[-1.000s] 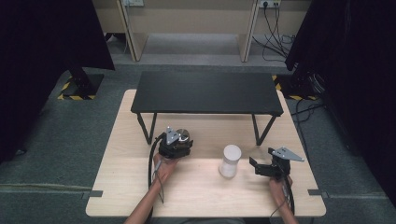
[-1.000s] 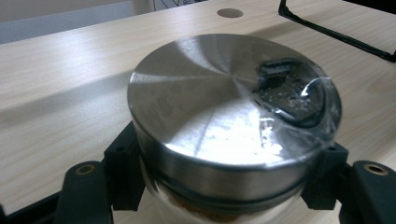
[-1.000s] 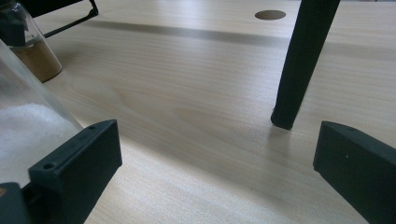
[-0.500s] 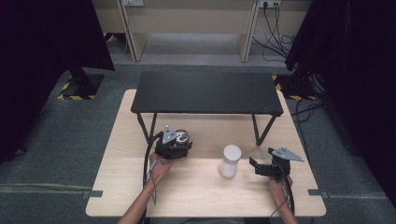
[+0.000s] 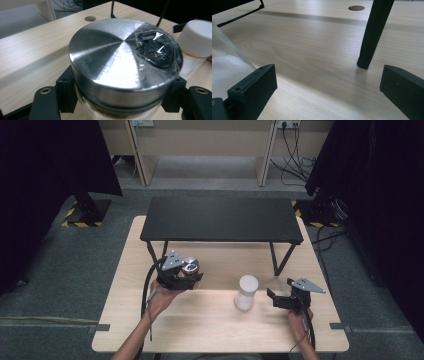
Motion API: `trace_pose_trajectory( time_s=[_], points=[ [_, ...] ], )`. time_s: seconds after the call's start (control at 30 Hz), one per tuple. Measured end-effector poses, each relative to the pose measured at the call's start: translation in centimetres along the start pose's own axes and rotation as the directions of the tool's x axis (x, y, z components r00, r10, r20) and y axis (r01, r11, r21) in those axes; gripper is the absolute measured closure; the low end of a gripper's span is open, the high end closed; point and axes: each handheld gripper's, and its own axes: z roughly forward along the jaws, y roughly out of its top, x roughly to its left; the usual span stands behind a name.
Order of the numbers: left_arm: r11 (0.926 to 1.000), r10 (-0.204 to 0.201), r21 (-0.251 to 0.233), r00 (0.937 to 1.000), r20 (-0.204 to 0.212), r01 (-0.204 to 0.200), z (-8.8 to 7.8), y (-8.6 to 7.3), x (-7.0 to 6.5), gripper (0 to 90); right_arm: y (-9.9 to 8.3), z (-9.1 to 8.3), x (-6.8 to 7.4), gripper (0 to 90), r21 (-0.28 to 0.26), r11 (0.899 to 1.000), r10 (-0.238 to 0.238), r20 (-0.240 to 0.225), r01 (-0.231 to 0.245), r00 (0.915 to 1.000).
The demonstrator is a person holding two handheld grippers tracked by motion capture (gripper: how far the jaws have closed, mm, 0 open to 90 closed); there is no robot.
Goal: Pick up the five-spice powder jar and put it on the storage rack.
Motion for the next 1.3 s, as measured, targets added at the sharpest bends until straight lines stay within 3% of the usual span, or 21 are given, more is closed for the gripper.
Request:
trace_pose_trajectory(
  time_s=[0.13,0.7,0.93,1.13,1.3],
  points=[
    [1.0000,0.004,-0.005,0.9999,0.015,-0.004,-1.2,1.0,0.2,30.6,0.0,0.0,0.0,1.1,0.002,1.000,-0.003,0.001,0.003,1.0000],
    [0.9999,0.013,-0.008,0.9996,0.027,-0.013,-6.1,8.1,1.9,30.6,0.1,0.0,0.1,1.1,0.003,1.000,-0.005,0.002,0.005,1.0000],
    [0.9997,0.008,-0.025,0.9999,0.015,-0.008,-7.0,10.3,2.3,30.6,0.1,0.0,0.1,1.1,0.003,1.000,-0.006,0.003,0.006,1.0000],
    [0.9995,-0.007,-0.032,0.9988,-0.048,0.006,-6.7,13.3,2.6,30.6,0.0,0.0,0.1,1.1,0.003,1.000,-0.005,0.003,0.005,1.0000],
    [0.9988,-0.032,-0.040,0.9945,-0.099,0.028,-6.0,14.4,3.1,30.6,0.1,0.0,0.1,1.1,0.003,1.000,-0.004,0.002,0.004,1.0000]
  ],
)
